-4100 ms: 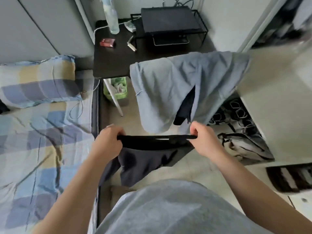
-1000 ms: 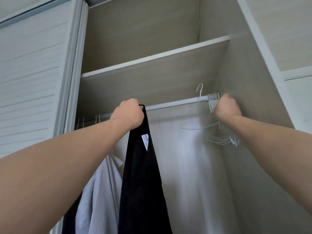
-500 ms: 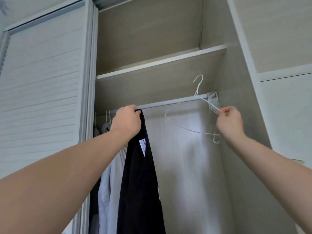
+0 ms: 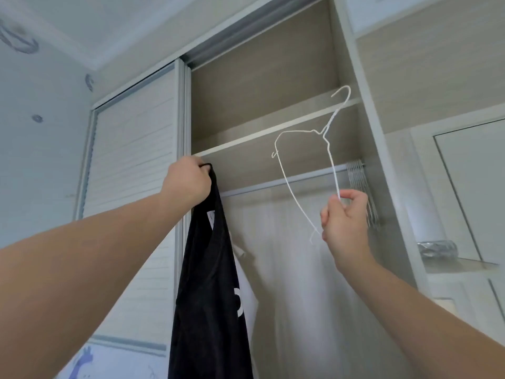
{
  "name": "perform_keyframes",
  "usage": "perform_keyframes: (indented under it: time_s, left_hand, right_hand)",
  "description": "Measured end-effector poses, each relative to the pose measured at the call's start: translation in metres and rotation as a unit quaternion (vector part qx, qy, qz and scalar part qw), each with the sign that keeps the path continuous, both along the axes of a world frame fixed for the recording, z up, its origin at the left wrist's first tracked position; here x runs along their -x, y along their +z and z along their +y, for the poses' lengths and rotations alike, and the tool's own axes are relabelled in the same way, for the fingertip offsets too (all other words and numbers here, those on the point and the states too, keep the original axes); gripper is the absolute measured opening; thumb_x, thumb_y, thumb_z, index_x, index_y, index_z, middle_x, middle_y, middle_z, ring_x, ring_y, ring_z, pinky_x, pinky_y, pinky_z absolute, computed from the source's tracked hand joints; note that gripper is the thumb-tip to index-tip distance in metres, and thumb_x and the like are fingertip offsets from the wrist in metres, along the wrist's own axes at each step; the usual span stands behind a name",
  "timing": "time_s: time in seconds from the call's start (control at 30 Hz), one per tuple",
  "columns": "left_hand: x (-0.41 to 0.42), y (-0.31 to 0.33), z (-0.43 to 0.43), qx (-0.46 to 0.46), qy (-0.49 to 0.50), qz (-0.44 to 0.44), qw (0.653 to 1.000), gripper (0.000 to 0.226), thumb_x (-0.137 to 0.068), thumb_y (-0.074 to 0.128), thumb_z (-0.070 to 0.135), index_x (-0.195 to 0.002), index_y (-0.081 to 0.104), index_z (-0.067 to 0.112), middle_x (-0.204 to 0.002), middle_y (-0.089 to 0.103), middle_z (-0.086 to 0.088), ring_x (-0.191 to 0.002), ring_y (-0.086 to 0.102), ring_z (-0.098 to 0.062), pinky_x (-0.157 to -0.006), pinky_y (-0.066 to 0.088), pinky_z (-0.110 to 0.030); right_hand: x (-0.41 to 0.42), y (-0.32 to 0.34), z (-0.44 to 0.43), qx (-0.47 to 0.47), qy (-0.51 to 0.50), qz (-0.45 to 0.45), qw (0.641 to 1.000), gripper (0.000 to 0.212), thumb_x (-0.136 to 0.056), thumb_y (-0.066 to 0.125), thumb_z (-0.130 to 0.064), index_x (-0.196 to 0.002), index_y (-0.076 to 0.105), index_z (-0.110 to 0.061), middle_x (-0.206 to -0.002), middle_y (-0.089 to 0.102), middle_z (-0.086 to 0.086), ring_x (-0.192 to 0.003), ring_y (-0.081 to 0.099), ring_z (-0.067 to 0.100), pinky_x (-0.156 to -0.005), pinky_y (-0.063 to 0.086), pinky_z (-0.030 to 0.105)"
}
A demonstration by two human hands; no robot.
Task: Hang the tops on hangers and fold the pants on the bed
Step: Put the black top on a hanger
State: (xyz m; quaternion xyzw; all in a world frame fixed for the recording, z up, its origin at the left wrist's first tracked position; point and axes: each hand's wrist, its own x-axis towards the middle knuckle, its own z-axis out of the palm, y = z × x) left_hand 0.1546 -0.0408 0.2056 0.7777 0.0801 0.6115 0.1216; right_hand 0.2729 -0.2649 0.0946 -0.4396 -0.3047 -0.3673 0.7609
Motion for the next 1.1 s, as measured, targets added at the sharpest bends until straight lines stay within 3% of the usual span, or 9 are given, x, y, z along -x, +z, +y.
perform_keyframes:
  time_s: [0.13, 0.27, 0.47, 0.57, 0.63, 0.73, 0.83, 0.93, 1.1]
  left_hand:
    - [0.054, -0.002, -0.018, 0.027, 0.056, -0.005, 0.998, 0.031, -0.102, 0.047, 0.022, -0.075, 0.056, 0.009, -0.07, 0.054, -0.006, -0.074, 0.051, -0.032, -0.062, 0.032, -0.031]
    - [0.114, -0.018, -0.03, 0.041, 0.135, -0.033, 0.989, 0.026, -0.1, 0.047, 0.021, -0.093, 0.065, 0.003, -0.076, 0.057, -0.006, -0.069, 0.048, -0.026, -0.054, 0.031, -0.03]
    - [0.213, -0.053, -0.039, 0.093, 0.244, -0.01, 0.965, 0.025, -0.099, 0.048, 0.019, -0.097, 0.068, 0.004, -0.078, 0.059, -0.008, -0.074, 0.052, -0.03, -0.054, 0.034, -0.029]
    - [0.27, -0.057, -0.047, 0.112, 0.292, -0.012, 0.95, 0.025, -0.099, 0.048, 0.017, -0.1, 0.068, 0.002, -0.085, 0.06, -0.012, -0.075, 0.051, -0.03, -0.054, 0.034, -0.027]
    - [0.313, -0.056, -0.053, 0.116, 0.319, -0.015, 0.94, 0.026, -0.099, 0.047, 0.016, -0.1, 0.068, 0.001, -0.086, 0.061, -0.013, -0.076, 0.051, -0.03, -0.056, 0.035, -0.03]
    - [0.384, -0.051, -0.06, 0.141, 0.354, -0.034, 0.924, 0.026, -0.1, 0.046, 0.016, -0.097, 0.069, 0.002, -0.086, 0.06, -0.013, -0.078, 0.051, -0.03, -0.064, 0.037, -0.03]
    - [0.457, -0.046, -0.068, 0.175, 0.391, -0.061, 0.901, 0.024, -0.098, 0.045, 0.014, -0.079, 0.057, 0.009, -0.069, 0.045, -0.008, -0.07, 0.041, -0.027, -0.056, 0.03, -0.029]
    - [0.536, -0.044, -0.08, 0.222, 0.417, -0.091, 0.877, 0.021, -0.097, 0.044, 0.014, -0.077, 0.046, 0.016, -0.07, 0.034, -0.006, -0.069, 0.033, -0.024, -0.06, 0.027, -0.03]
    - [0.657, -0.054, -0.111, 0.234, 0.497, -0.078, 0.832, 0.04, -0.097, 0.043, 0.012, -0.063, 0.023, 0.021, -0.06, 0.019, 0.001, -0.054, 0.016, -0.018, -0.051, 0.014, -0.022]
  right_hand:
    - [0.017, 0.021, -0.009, 0.122, 0.165, 0.099, 0.974, 0.023, -0.096, 0.065, -0.027, -0.103, 0.045, -0.017, -0.06, 0.054, 0.004, -0.035, 0.041, 0.012, -0.038, 0.041, 0.022]
    - [0.031, 0.025, -0.006, 0.173, 0.224, 0.142, 0.948, 0.029, -0.102, 0.055, -0.028, -0.076, 0.046, -0.018, -0.041, 0.032, -0.006, -0.029, 0.024, 0.008, -0.036, 0.019, 0.013]
    - [0.084, -0.013, 0.016, 0.217, 0.201, 0.091, 0.951, 0.026, -0.098, 0.055, -0.033, -0.079, 0.047, -0.016, -0.055, 0.035, 0.003, -0.036, 0.032, 0.016, -0.038, 0.024, 0.019]
    - [0.131, -0.011, 0.022, 0.217, 0.203, 0.078, 0.952, 0.036, -0.092, 0.057, -0.04, -0.066, 0.045, -0.019, -0.051, 0.037, 0.003, -0.039, 0.036, 0.019, -0.044, 0.031, 0.025]
    - [0.168, -0.006, 0.03, 0.206, 0.267, 0.069, 0.939, 0.04, -0.093, 0.054, -0.037, -0.057, 0.044, -0.022, -0.049, 0.037, 0.002, -0.036, 0.035, 0.017, -0.042, 0.029, 0.023]
    - [0.227, 0.003, 0.044, 0.175, 0.397, 0.045, 0.9, 0.037, -0.099, 0.053, -0.028, -0.066, 0.038, -0.023, -0.045, 0.032, -0.005, -0.032, 0.028, 0.011, -0.037, 0.023, 0.019]
    - [0.289, 0.007, 0.062, 0.172, 0.458, 0.01, 0.872, 0.042, -0.099, 0.051, -0.029, -0.063, 0.032, -0.023, -0.042, 0.028, -0.007, -0.034, 0.026, 0.012, -0.039, 0.022, 0.02]
    - [0.362, 0.003, 0.079, 0.157, 0.515, -0.012, 0.843, 0.045, -0.099, 0.052, -0.029, -0.06, 0.03, -0.021, -0.043, 0.027, -0.007, -0.034, 0.025, 0.014, -0.038, 0.022, 0.019]
    - [0.485, -0.022, 0.097, 0.152, 0.592, -0.06, 0.789, 0.057, -0.101, 0.05, -0.03, -0.048, 0.032, -0.021, -0.041, 0.028, -0.005, -0.035, 0.027, 0.016, -0.038, 0.024, 0.018]
